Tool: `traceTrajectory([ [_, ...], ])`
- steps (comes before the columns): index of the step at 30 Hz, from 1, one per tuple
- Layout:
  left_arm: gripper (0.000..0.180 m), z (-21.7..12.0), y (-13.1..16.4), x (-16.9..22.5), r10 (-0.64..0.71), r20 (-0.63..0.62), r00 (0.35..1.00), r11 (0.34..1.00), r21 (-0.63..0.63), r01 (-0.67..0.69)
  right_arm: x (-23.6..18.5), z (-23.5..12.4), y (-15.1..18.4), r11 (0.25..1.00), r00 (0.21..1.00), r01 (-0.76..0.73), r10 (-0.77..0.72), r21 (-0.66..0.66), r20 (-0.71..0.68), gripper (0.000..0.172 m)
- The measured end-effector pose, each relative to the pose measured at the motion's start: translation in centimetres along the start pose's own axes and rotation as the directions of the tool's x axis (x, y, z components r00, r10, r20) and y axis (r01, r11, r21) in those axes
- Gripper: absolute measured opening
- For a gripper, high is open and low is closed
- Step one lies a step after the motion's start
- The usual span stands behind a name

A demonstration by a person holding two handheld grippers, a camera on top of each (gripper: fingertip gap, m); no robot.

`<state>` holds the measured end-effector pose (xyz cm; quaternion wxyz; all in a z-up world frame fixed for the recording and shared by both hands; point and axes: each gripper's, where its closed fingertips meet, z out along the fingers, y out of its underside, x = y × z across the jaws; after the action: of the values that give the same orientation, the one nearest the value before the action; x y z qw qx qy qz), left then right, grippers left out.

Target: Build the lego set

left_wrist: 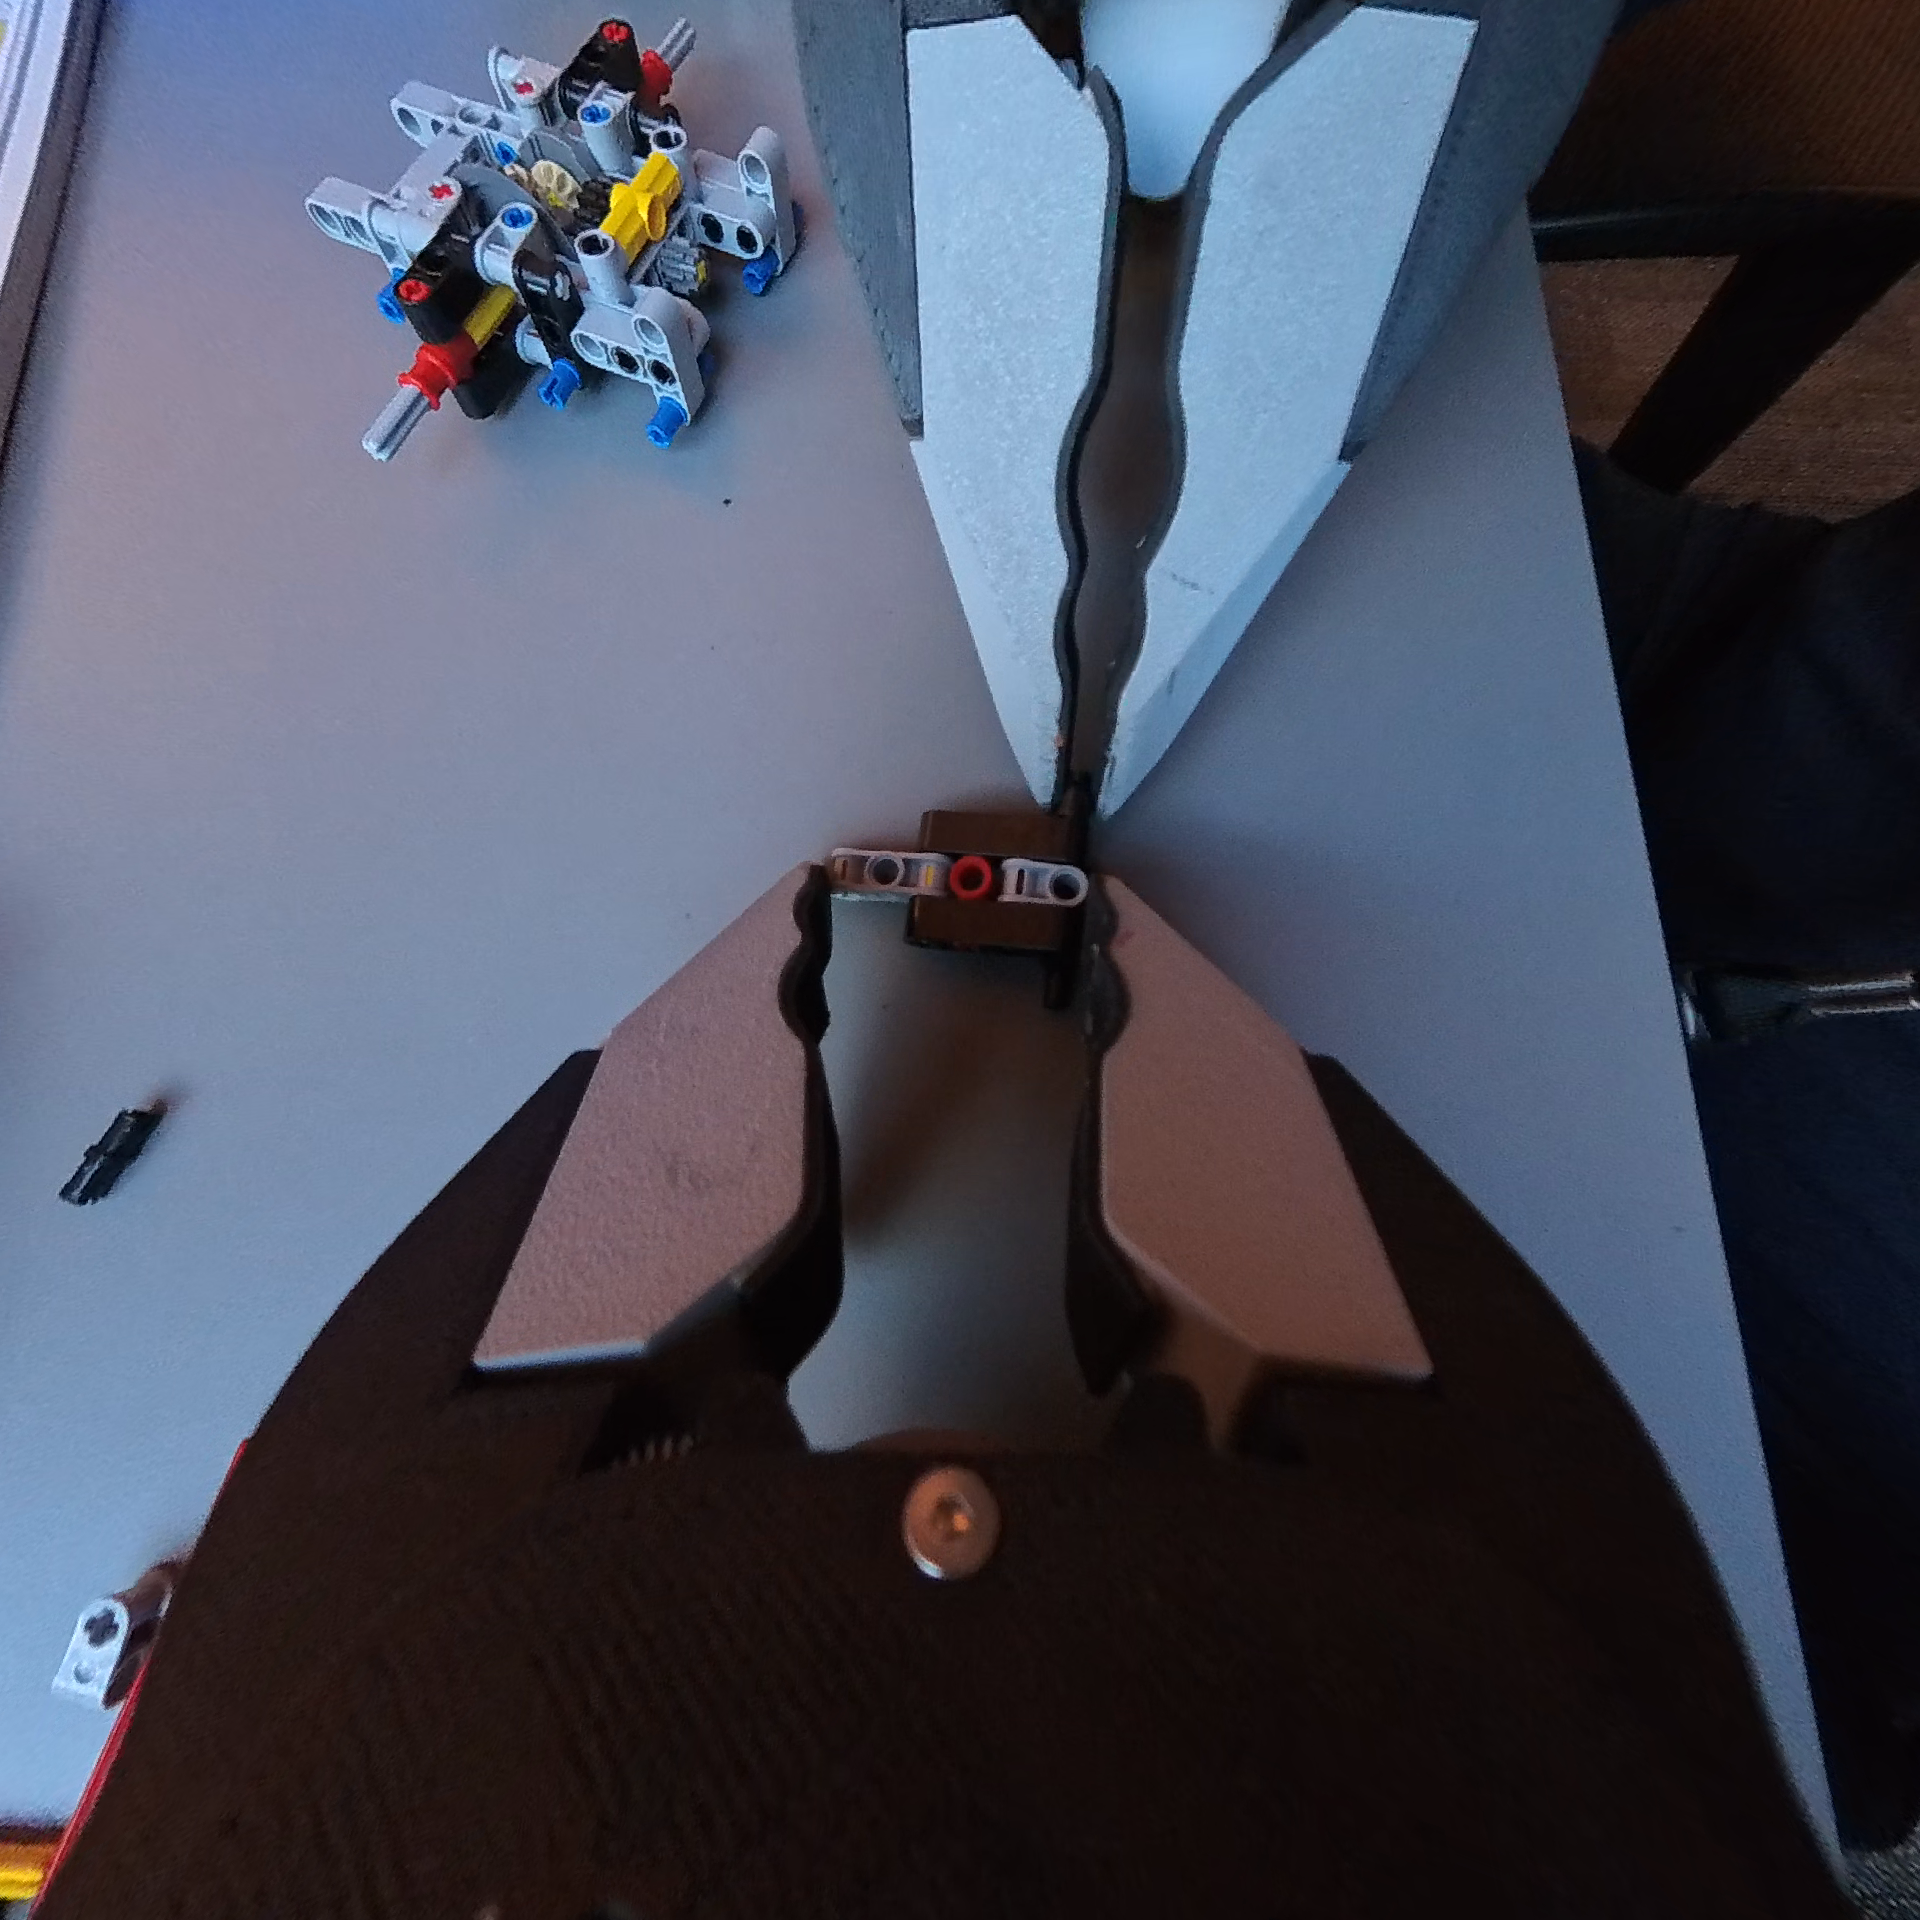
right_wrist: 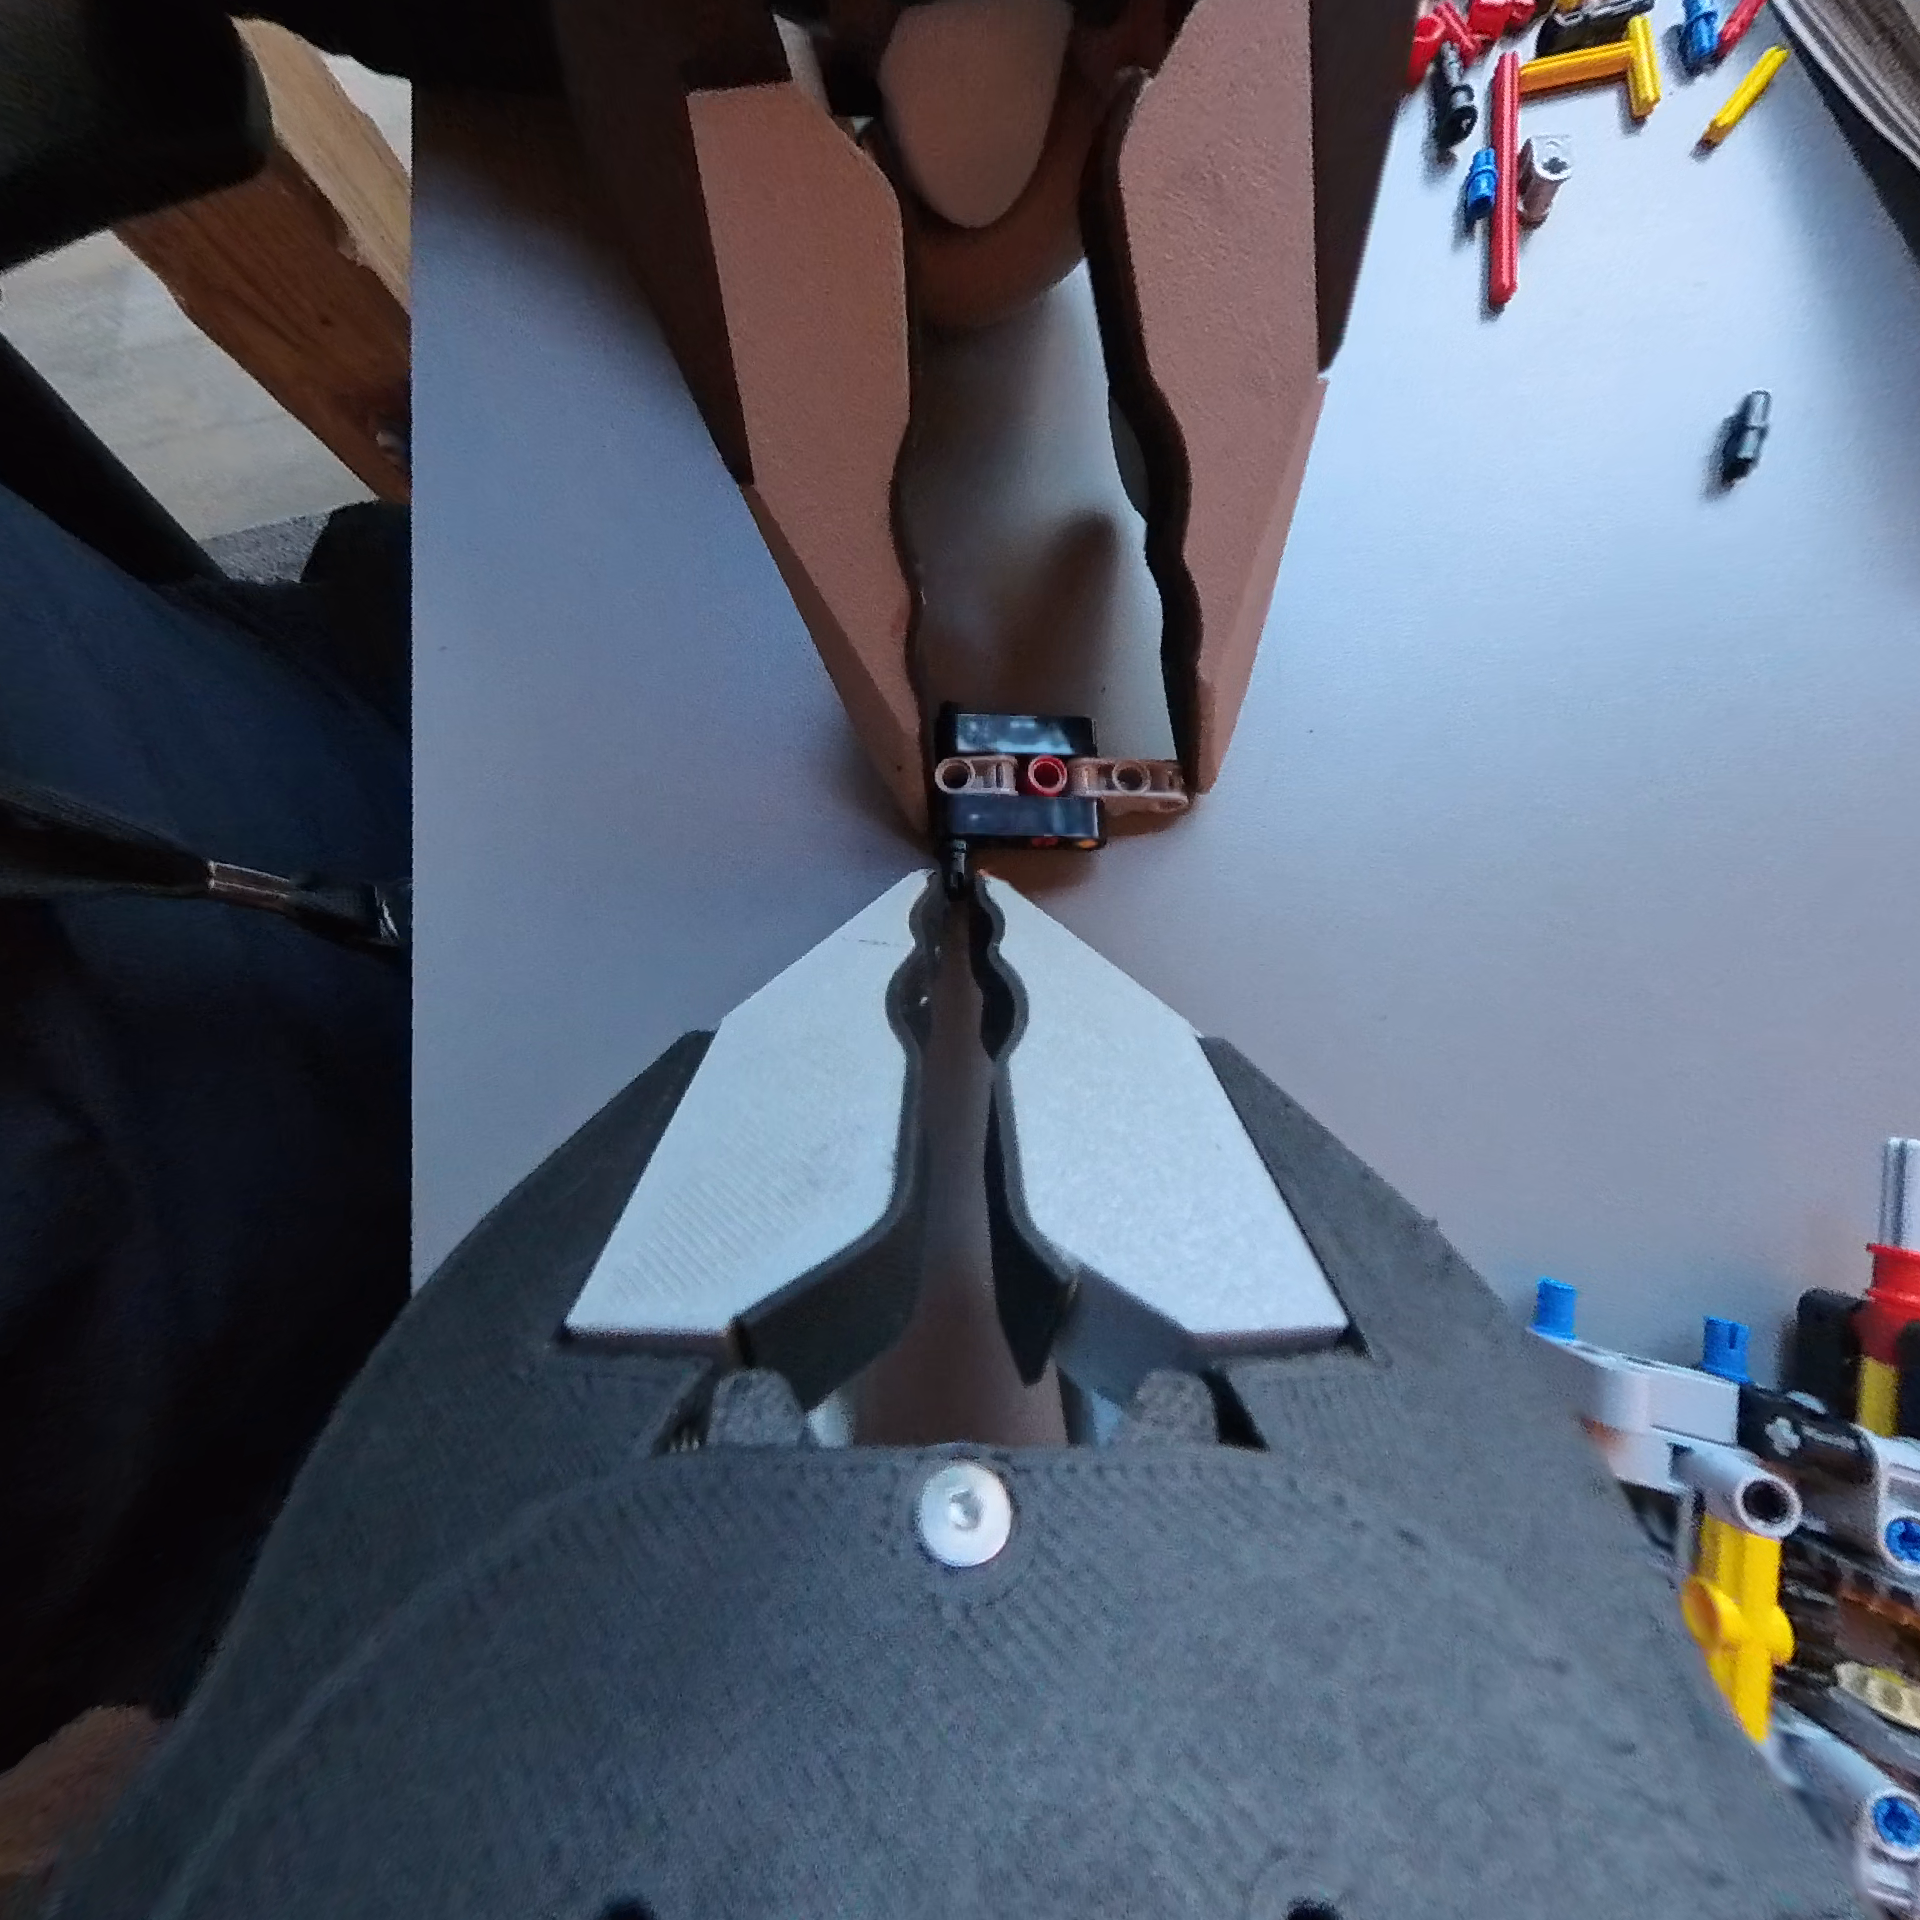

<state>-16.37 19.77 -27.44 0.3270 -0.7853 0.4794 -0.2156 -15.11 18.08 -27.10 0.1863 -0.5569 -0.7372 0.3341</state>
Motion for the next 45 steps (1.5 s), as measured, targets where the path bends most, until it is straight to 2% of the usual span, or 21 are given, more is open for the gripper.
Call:
traceTrajectory([
  [6,0.046,0.0,0.0,0.0,-0.016,-0.003,1.0,1.0,-0.002,0.016,0.0,0.1,0.1,0.991,0.998,0.049,-0.044,-0.128,0.037,0.0],
  [16,0.046,-0.2,0.1,-0.4,-0.029,0.014,0.999,0.999,-0.015,0.029,0.3,0.4,-0.3,0.982,0.996,0.082,-0.076,-0.169,0.044,0.0],
  [21,0.047,0.1,-0.2,-2.0,-0.078,0.106,0.991,0.997,0.005,0.078,2.1,0.0,-0.2,0.996,0.999,-0.036,0.035,-0.084,-0.005,0.001],
  [23,0.047,0.0,-0.2,-2.4,-0.092,0.128,0.987,0.996,0.006,0.092,3.2,-0.3,-0.1,0.996,0.994,-0.081,0.078,-0.041,-0.074,0.011],
  [27,0.062,-0.3,-0.2,-2.5,-0.122,0.114,0.986,0.993,0.02,0.12,4.6,-1.2,0.4,0.994,0.972,-0.101,0.106,0.035,-0.208,0.012],
  [32,0.071,-2.0,-1.2,-1.9,-0.14,0.068,0.988,0.986,0.106,0.132,4.4,-1.7,0.8,0.985,0.961,-0.136,0.158,0.109,-0.226,0.01],
  [35,0.074,-4.4,-0.7,-2.9,-0.137,0.148,0.979,0.987,0.103,0.122,4.8,-2.5,0.4,0.982,0.948,-0.104,0.146,0.157,-0.284,0.008],
  [38,0.065,-7.2,-0.9,-3.0,-0.203,0.14,0.969,0.966,0.19,0.174,5.0,-3.2,-0.1,0.979,0.935,-0.054,0.119,0.198,-0.334,0.004],
  [40,0.065,-7.8,-0.2,-3.3,-0.265,0.125,0.956,0.951,0.198,0.237,5.1,-3.2,0.0,0.981,0.93,-0.043,0.109,0.192,-0.35,0.003],
  [42,0.058,-8.3,0.9,-4.8,-0.281,0.195,0.94,0.953,0.169,0.25,5.3,-3.3,-0.1,0.981,0.922,-0.025,0.096,0.191,-0.374,0.001],
  [45,0.043,-9.1,1.5,-7.9,-0.225,0.347,0.91,0.974,0.104,0.201,5.3,-3.5,-0.5,0.98,0.915,0.011,0.071,0.2,-0.398,0.0],
])
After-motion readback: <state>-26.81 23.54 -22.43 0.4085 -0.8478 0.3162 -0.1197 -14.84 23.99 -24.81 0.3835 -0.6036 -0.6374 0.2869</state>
